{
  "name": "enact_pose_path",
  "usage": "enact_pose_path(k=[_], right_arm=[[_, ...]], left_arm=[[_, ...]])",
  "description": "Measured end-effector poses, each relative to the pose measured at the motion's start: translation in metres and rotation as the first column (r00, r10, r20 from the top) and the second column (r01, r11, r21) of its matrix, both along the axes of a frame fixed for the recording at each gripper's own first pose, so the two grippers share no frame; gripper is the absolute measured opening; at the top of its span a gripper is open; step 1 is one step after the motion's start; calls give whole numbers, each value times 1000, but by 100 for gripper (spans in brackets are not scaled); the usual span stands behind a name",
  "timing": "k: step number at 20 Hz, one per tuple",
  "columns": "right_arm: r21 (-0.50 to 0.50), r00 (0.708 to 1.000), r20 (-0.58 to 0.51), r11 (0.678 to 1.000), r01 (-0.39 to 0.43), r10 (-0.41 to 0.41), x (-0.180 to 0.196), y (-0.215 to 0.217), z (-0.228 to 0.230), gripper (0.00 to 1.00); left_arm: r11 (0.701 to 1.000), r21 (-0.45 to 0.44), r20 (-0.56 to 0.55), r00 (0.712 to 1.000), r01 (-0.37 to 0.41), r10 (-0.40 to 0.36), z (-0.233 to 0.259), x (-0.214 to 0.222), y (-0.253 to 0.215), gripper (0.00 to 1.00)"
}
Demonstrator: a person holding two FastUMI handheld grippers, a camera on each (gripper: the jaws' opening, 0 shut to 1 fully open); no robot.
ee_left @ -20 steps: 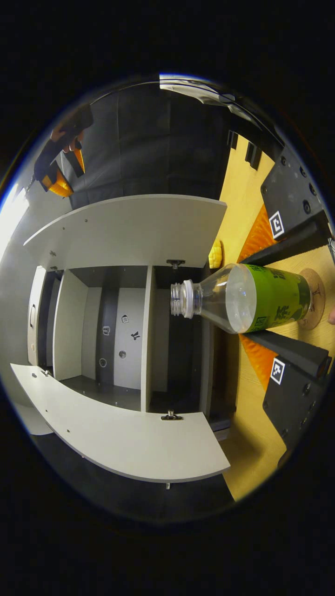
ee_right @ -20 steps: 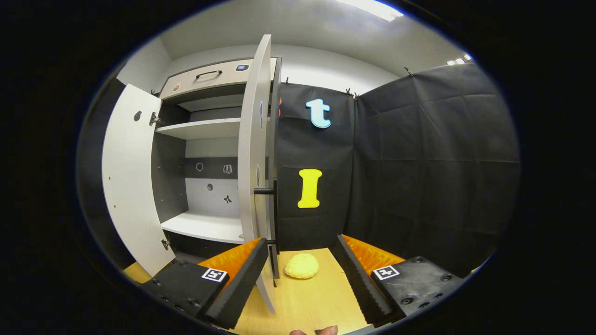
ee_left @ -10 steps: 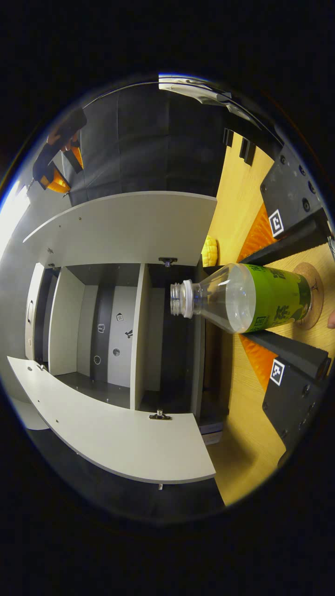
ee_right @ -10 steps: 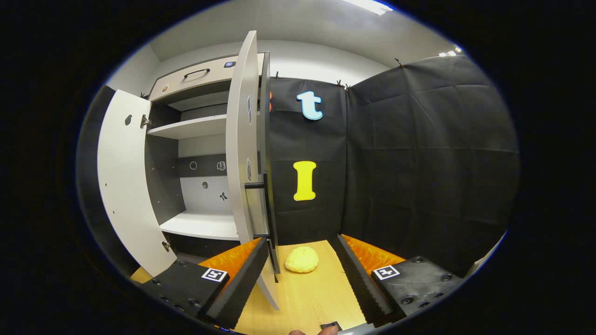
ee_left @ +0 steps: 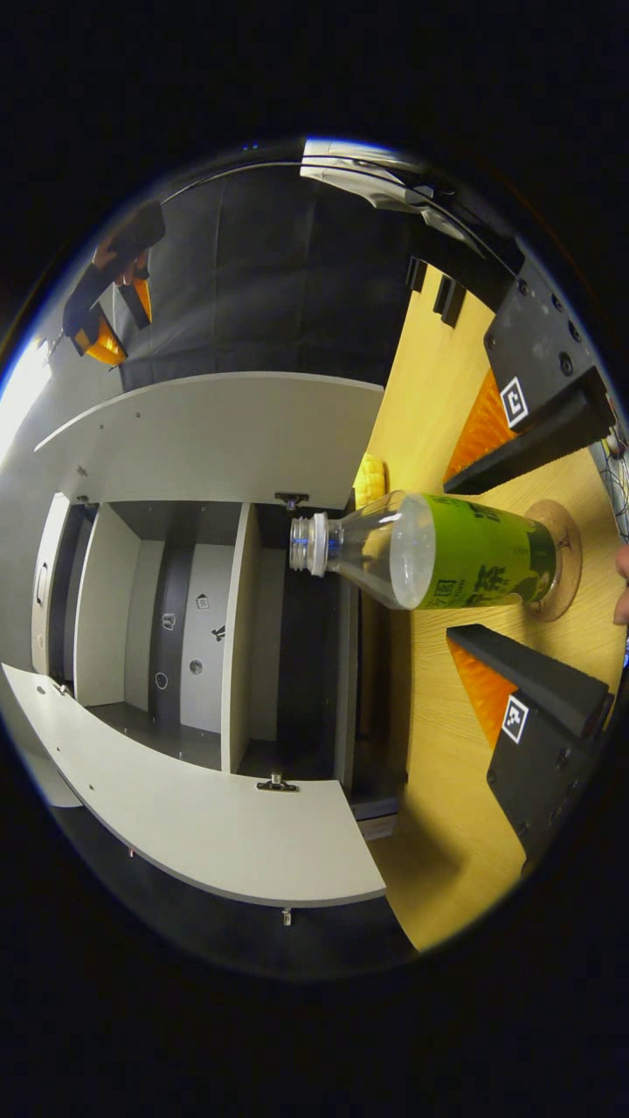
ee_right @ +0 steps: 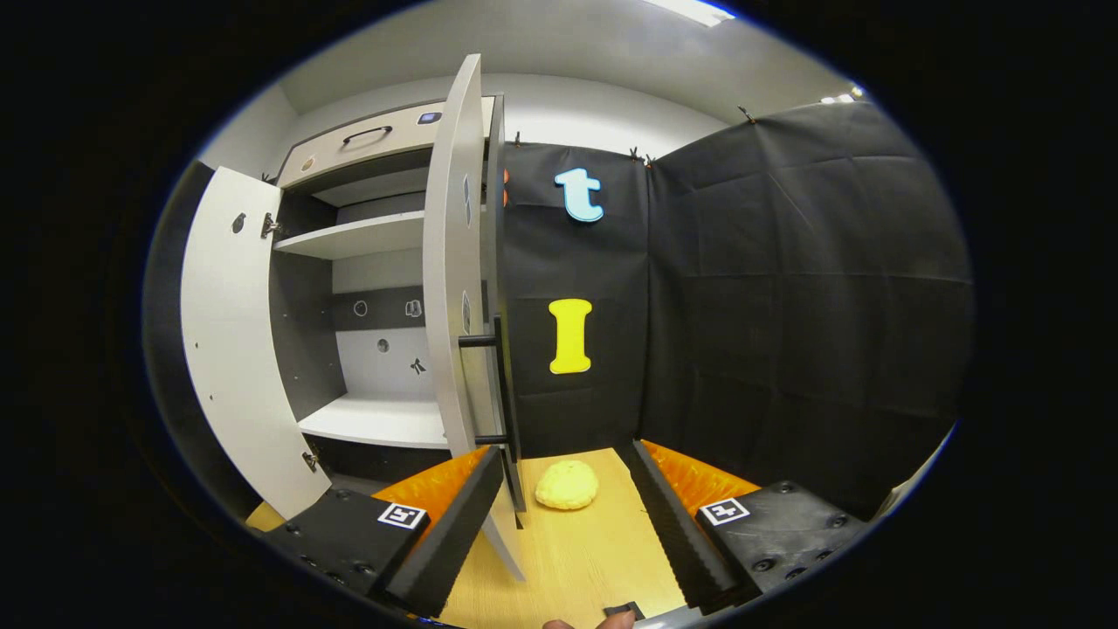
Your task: Grasp the bottle in the cabinet with the left hand and place it on the coaster, then close the right door with the right hand and the left door with the left hand.
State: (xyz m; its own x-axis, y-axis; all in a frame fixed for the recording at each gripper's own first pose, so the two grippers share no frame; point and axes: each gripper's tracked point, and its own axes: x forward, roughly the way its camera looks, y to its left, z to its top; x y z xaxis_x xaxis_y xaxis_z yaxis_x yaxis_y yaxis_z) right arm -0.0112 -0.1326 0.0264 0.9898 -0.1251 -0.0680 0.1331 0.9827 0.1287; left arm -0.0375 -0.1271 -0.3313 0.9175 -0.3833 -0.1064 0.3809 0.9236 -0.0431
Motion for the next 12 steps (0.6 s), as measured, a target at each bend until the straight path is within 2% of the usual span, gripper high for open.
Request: enact_pose_path(k=[3, 8, 12], right_arm=[[5, 1000, -12, 1000, 9, -9, 6, -6, -10, 98], [-68, 999, 33, 998, 10, -8, 21, -15, -3, 98], [-41, 998, 60, 999, 2, 1, 36, -14, 3, 98]], left_arm=[[1000, -4, -19, 999, -28, 28, 18, -20, 24, 95], [987, 21, 42, 986, -161, 160, 91, -29, 82, 95], [967, 15, 91, 963, -254, 252, 155, -23, 116, 95]])
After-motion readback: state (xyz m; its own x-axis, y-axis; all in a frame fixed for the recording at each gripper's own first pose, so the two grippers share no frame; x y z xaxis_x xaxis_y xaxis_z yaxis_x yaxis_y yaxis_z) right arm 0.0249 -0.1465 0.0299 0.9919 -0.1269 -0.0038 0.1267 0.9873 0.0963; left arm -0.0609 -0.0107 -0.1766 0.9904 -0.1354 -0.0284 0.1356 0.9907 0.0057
